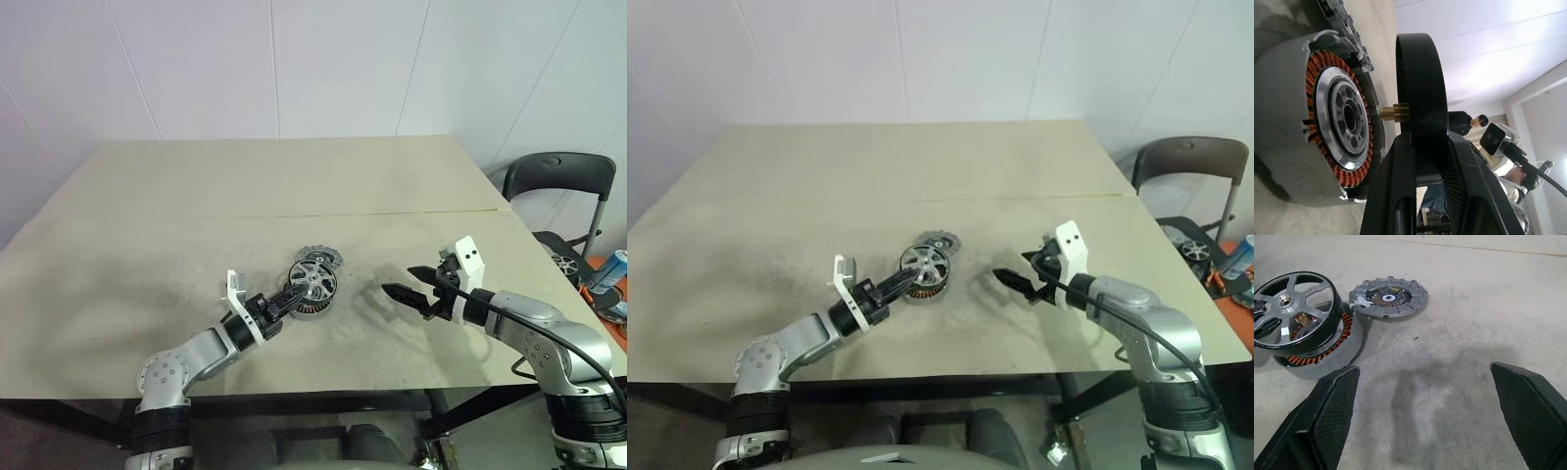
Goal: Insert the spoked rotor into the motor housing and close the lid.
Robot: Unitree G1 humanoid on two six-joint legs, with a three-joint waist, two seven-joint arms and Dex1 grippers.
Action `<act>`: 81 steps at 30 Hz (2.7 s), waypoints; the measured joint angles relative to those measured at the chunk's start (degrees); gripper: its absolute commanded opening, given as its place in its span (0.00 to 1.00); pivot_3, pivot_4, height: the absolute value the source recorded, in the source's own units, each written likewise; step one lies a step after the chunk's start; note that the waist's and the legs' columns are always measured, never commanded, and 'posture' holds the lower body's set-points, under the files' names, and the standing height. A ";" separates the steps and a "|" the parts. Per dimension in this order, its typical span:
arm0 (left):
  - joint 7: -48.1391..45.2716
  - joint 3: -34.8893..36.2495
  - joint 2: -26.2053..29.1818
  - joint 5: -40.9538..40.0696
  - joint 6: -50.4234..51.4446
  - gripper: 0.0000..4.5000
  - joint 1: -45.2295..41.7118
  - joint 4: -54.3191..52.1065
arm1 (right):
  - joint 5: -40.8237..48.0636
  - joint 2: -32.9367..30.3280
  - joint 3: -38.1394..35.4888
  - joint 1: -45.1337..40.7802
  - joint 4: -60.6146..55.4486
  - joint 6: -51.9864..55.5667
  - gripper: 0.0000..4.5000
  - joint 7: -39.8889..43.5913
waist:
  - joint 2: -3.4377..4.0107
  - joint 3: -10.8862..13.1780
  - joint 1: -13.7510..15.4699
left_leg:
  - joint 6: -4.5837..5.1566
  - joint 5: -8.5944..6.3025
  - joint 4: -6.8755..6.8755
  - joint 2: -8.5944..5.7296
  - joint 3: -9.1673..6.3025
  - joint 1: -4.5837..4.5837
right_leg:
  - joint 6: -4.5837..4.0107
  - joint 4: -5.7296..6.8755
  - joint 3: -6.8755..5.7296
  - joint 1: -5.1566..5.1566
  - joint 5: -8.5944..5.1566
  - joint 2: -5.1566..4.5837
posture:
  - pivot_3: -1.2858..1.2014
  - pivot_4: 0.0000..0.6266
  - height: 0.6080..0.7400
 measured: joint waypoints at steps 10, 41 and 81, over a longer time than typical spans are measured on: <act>0.55 0.04 -0.35 0.01 -0.62 0.10 0.30 0.01 | -0.05 0.20 0.01 0.06 0.00 -0.02 0.99 -0.16 | 0.00 0.00 -0.09 | 0.00 0.00 -0.04 0.00 0.01 0.00 | 0.00 -0.06 0.00 0.00 0.00 0.00 | 0.52 0.00 1.00; -2.31 -0.77 2.53 1.02 -0.51 0.54 4.17 -3.64 | -0.64 0.12 0.09 0.25 0.00 -0.11 0.99 0.18 | 0.08 -0.06 -0.30 | 0.02 -0.01 -0.29 0.03 0.03 0.08 | -0.02 -0.16 0.02 -0.02 0.01 0.01 | 0.52 0.00 1.00; -32.28 2.65 33.26 26.78 -24.01 0.55 0.14 -13.52 | -9.60 11.91 21.62 -25.01 15.29 -13.71 0.03 15.21 | 0.12 0.02 -0.19 | 0.02 0.01 -0.75 0.11 0.03 -0.11 | -0.05 -0.03 -0.02 -0.50 0.31 -0.01 | 0.52 0.00 1.00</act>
